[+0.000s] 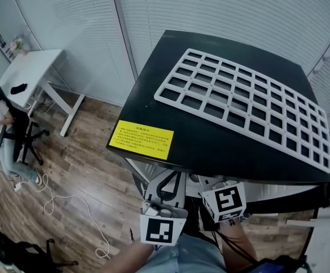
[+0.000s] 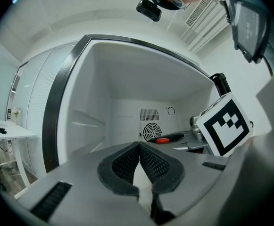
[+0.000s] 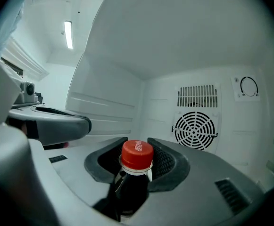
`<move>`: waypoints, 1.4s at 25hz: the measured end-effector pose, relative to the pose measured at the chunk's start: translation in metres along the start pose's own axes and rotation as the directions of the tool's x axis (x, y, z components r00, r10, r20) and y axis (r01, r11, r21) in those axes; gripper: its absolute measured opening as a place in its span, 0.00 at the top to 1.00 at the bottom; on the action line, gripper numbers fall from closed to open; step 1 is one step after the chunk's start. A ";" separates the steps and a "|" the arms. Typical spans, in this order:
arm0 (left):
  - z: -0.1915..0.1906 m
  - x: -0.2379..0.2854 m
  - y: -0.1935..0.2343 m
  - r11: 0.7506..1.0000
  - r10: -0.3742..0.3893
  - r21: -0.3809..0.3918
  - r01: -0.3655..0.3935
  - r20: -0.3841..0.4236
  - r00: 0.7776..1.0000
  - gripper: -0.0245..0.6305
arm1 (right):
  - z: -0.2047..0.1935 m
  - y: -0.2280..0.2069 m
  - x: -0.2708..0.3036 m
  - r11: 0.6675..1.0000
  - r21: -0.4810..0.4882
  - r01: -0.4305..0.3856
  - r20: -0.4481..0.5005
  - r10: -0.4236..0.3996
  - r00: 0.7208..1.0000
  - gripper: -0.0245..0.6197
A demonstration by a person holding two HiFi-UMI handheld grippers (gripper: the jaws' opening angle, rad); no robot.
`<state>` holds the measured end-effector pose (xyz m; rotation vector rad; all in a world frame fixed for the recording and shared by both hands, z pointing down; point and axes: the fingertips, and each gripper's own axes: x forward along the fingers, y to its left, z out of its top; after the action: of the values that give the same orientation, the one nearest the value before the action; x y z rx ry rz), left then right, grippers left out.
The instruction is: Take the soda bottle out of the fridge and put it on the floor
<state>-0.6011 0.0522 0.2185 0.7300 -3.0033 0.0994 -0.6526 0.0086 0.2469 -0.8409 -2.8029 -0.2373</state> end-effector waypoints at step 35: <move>0.043 -0.038 -0.006 0.988 -0.157 0.026 0.155 0.076 0.985 0.94 | 0.039 0.015 -0.056 0.980 0.016 0.199 0.029 -0.200 0.979 0.78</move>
<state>-0.5655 0.0610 0.1736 0.9903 -3.0074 0.0975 -0.6045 -0.0006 0.1973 -0.5641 -2.9147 -0.2387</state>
